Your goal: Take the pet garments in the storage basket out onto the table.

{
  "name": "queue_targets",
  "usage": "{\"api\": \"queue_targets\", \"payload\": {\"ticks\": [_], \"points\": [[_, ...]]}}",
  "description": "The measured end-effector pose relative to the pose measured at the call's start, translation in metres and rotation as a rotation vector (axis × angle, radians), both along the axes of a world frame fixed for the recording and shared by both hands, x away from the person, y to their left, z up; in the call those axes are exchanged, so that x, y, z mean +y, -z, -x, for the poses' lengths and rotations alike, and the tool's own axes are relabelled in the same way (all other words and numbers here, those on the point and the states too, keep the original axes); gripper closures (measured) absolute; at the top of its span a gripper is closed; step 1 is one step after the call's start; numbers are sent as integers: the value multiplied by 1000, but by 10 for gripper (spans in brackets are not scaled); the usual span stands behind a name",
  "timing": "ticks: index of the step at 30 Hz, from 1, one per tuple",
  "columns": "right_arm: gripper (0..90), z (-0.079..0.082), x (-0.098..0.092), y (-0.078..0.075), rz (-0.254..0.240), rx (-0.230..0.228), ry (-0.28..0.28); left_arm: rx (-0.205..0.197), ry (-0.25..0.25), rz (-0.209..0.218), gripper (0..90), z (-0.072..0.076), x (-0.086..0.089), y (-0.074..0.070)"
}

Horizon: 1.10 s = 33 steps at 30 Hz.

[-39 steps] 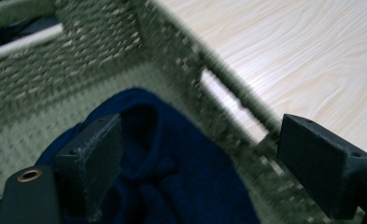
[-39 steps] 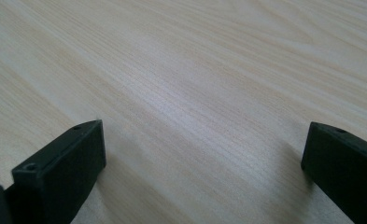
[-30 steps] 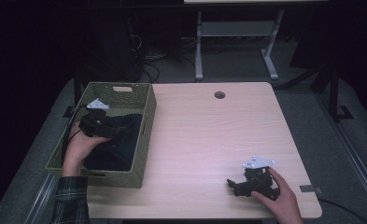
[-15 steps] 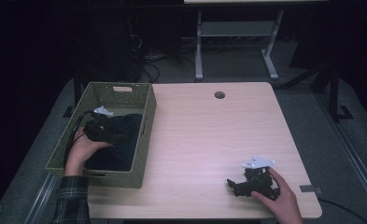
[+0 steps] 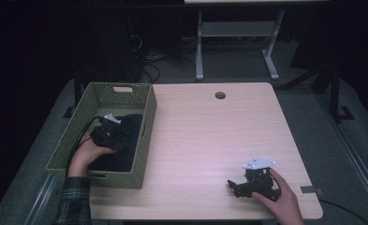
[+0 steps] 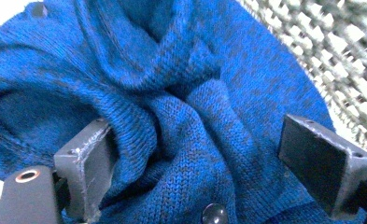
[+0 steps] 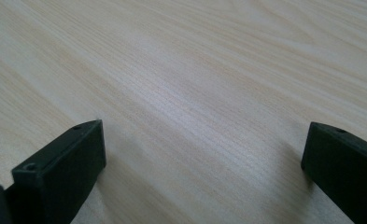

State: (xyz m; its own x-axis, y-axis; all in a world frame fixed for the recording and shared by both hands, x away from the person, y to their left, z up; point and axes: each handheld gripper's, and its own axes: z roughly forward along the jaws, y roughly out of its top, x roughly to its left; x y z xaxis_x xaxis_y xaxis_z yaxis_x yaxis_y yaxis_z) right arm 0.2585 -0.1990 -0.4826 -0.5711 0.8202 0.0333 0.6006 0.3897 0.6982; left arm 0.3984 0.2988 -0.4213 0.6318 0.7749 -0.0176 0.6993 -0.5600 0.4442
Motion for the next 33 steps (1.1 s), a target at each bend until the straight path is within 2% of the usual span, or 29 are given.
{"api": "queue_targets", "payload": {"ticks": [10, 13, 15, 18, 21, 27, 31, 33], "points": [[0, 0, 0, 0, 0, 0, 0, 50, 31, -79, 159, -1, -7, 10], [0, 0, 0, 0, 0, 0, 0, 63, 32, -68, 312, 0, -6, 8], [0, 0, 0, 0, 0, -1, 0, 70, 33, -53, 523, 2, -5, 5], [0, 0, 0, 0, 0, 0, 0, 85, 18, -40, 649, 1, -3, 2], [0, 0, 0, 0, 0, 0, 0, 97, 4, -14, 674, 0, 0, -2], [0, 0, 0, 0, 0, 0, 0, 77, -64, 127, 685, -1, 13, -16], [0, 0, 0, 0, 0, 0, 0, 34, -90, 221, 685, 2, 23, -31], [0, 0, 0, 0, 0, 0, 0, 9, -95, 242, 685, 4, 27, -37]]}}
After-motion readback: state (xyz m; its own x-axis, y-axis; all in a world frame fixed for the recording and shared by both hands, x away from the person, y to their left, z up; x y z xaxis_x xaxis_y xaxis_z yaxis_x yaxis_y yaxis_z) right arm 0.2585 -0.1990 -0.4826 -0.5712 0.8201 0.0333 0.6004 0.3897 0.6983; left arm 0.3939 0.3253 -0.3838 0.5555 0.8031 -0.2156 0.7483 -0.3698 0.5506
